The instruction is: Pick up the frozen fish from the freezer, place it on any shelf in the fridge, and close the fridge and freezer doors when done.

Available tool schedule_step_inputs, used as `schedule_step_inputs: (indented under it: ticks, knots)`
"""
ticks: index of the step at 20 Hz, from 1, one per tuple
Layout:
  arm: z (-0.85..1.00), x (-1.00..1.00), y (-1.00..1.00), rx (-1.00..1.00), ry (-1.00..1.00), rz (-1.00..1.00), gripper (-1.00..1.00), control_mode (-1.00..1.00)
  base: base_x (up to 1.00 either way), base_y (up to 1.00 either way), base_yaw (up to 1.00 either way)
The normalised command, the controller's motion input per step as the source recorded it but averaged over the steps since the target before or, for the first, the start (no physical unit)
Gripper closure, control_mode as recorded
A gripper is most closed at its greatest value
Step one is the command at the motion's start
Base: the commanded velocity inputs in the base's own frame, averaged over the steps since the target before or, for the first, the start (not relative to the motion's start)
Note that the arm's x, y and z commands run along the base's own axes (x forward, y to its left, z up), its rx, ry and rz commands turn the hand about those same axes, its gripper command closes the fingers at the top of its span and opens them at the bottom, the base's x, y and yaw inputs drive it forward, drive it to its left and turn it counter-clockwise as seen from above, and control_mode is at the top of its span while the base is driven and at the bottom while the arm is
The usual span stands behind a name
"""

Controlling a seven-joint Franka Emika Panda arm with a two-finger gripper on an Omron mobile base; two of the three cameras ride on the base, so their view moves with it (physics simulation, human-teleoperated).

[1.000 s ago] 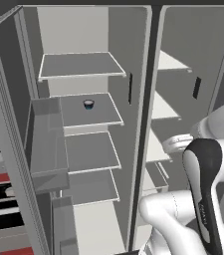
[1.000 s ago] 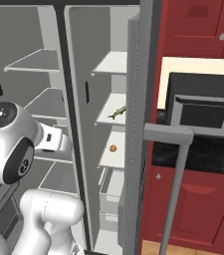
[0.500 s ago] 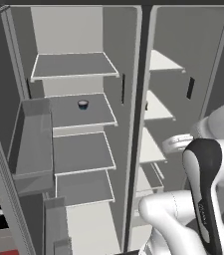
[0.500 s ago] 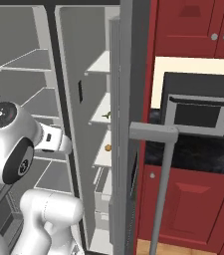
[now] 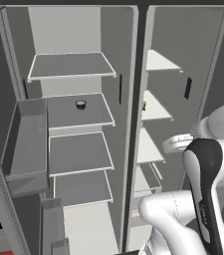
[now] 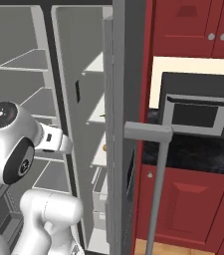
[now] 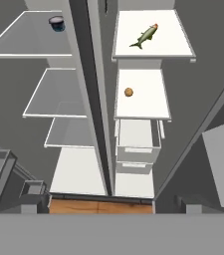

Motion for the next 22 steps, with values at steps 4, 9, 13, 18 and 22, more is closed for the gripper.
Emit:
schedule_step_inputs:
  ticks: [4, 9, 13, 18, 22]
  knots:
    - [0.0, 0.0, 0.0, 0.0, 0.0, 0.0, -1.0, 1.0, 0.22, -0.24, 0.0]
    - [0.0, 0.0, 0.0, 0.0, 0.0, 0.0, -1.0, 1.0, 0.35, -0.2, 0.0]
    - [0.0, 0.0, 0.0, 0.0, 0.0, 0.0, -1.0, 1.0, 0.16, -0.19, 0.0]
    - [0.0, 0.0, 0.0, 0.0, 0.0, 0.0, -1.0, 1.0, -0.13, -0.47, 0.0]
    - [0.0, 0.0, 0.0, 0.0, 0.0, 0.0, -1.0, 1.0, -0.05, -0.56, 0.0]
